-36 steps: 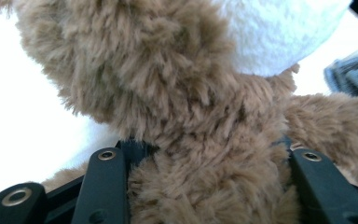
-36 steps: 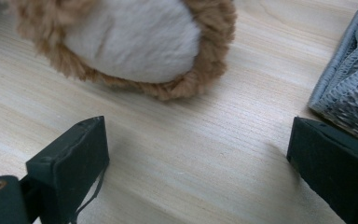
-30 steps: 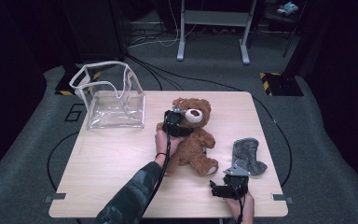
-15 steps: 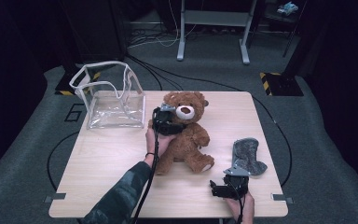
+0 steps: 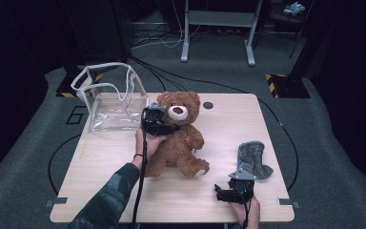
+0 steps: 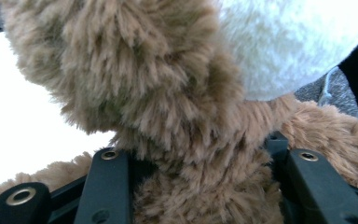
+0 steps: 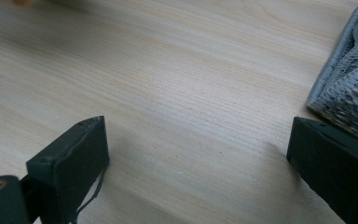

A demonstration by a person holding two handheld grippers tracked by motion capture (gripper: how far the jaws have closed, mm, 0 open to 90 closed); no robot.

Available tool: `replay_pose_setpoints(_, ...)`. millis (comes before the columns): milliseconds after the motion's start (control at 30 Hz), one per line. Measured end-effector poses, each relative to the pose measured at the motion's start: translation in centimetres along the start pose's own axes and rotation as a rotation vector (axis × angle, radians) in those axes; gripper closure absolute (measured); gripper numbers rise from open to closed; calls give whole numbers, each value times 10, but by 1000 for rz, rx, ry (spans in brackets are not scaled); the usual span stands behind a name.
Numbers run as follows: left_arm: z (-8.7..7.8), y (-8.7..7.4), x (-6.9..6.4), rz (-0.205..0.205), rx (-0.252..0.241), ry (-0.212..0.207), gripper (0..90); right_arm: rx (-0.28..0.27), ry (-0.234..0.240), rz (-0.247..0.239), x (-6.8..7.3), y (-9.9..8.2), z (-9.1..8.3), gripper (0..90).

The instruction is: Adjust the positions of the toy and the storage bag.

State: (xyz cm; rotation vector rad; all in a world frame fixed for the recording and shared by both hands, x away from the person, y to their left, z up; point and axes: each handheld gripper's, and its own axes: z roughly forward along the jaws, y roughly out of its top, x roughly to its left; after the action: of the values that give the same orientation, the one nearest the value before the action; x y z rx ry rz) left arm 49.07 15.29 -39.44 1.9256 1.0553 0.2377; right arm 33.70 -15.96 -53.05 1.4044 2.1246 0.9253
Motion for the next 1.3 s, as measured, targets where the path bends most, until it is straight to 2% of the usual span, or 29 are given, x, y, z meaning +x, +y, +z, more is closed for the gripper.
replay_pose_setpoints(300, -23, -3, 14, -24, 14, -17, 527, 0, -1, 0, 0, 0, 0, 49)
replay_pose_setpoints(467, -41, -9, 28, -40, 31, -17, 526, 1, -1, 1, 0, 0, 0, 49)
replay_pose_setpoints(533, -49, -12, 34, -59, 36, -17, 526, 1, -1, 1, 0, 0, 0, 48)
replay_pose_setpoints(600, -53, -12, 37, -59, 45, -23, 525, 1, -1, 1, 0, 0, 0, 49)
replay_pose_setpoints(633, -60, -14, 41, -65, 46, -19, 525, 1, -1, 1, 0, 0, 0, 48)
replay_pose_setpoints(800, -78, -22, 53, -77, 59, -13, 522, 1, -1, 1, 0, 0, 0, 49)
replay_pose_setpoints(933, -89, -31, 63, -102, 60, 2, 521, 1, -2, 2, 0, 0, 0, 49)
replay_pose_setpoints(1067, -102, -39, 76, -113, 83, 2, 520, -1, -9, 6, 0, 0, 0, 49)
replay_pose_setpoints(1300, -119, -52, 92, -124, 96, 22, 517, 3, -4, -2, 0, 0, 0, 49)
